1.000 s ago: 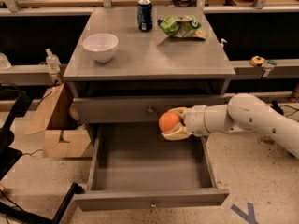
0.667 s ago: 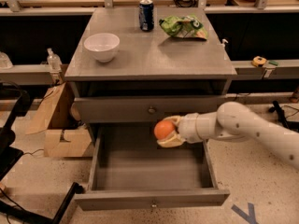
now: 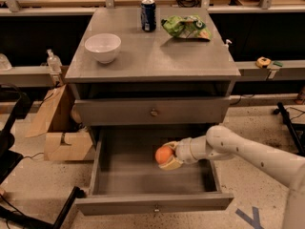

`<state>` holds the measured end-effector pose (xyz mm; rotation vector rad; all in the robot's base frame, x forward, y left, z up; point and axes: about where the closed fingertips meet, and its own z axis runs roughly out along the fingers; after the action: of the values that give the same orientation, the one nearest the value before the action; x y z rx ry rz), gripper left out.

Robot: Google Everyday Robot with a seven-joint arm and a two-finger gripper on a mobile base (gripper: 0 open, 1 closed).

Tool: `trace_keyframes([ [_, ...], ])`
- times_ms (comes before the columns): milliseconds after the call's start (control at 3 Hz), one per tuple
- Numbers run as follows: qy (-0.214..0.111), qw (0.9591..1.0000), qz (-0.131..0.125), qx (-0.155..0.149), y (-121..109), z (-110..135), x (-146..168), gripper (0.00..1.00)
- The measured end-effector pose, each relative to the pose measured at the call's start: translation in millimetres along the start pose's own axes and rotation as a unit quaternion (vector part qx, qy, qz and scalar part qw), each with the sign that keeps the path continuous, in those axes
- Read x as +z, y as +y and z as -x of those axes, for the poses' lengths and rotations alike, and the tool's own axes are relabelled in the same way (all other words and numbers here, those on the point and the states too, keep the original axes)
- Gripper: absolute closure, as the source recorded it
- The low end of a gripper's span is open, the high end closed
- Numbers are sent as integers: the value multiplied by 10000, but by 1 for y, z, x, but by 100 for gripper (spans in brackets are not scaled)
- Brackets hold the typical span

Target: Place orange into middle drawer

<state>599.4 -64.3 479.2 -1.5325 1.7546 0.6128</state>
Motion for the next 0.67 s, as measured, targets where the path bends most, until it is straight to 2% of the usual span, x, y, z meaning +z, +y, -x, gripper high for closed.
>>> trace_keyframes([
  [333, 190, 9995, 204, 166, 9, -54, 27, 100],
  [667, 304, 9980, 349, 430, 21, -92, 50, 100],
])
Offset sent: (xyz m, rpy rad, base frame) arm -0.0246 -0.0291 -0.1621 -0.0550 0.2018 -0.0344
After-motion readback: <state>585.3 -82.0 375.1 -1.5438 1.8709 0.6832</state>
